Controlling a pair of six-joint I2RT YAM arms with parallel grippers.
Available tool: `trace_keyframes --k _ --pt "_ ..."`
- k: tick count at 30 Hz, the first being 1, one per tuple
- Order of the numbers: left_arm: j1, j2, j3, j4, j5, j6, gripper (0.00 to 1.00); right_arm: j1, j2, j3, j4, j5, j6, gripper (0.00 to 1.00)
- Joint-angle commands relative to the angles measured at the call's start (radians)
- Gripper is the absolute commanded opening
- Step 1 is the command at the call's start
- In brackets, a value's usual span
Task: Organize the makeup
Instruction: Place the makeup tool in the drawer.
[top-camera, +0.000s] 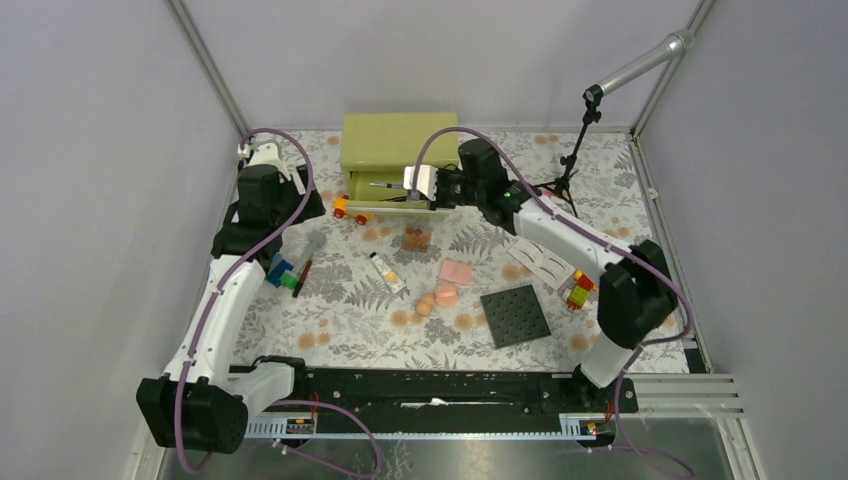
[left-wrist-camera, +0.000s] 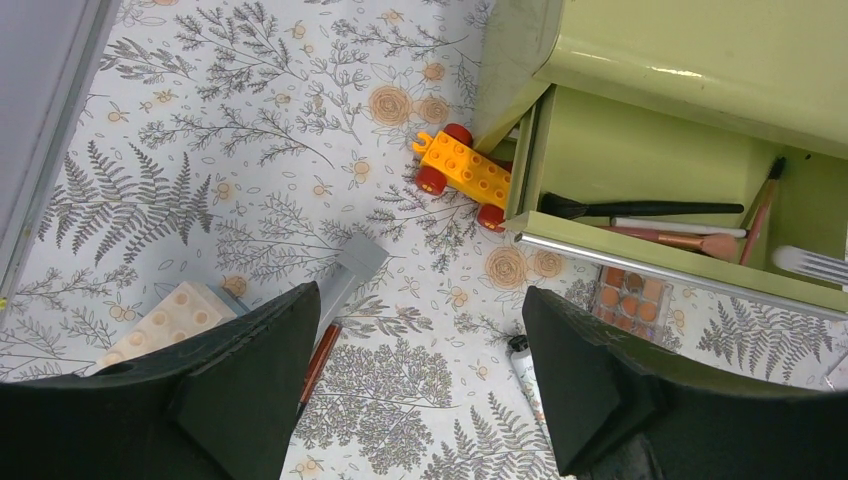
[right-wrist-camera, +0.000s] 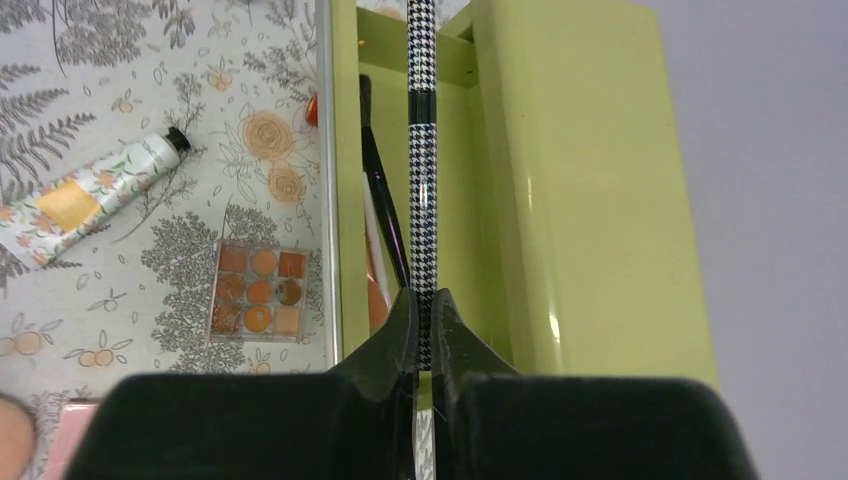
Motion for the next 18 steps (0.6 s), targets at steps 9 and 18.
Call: trace_keyframes --k 9,18 --pt "0.013 -0.028 -0.005 0.036 -0.027 0.0 0.83 -0.003 0.275 0.293 -0.159 -0.02 -0.109 0.1" --pt "0.015 -0.028 -0.005 0.036 -0.022 -0.001 0.84 -0.003 0.266 0.29 -0.139 0.01 -0.076 0.34"
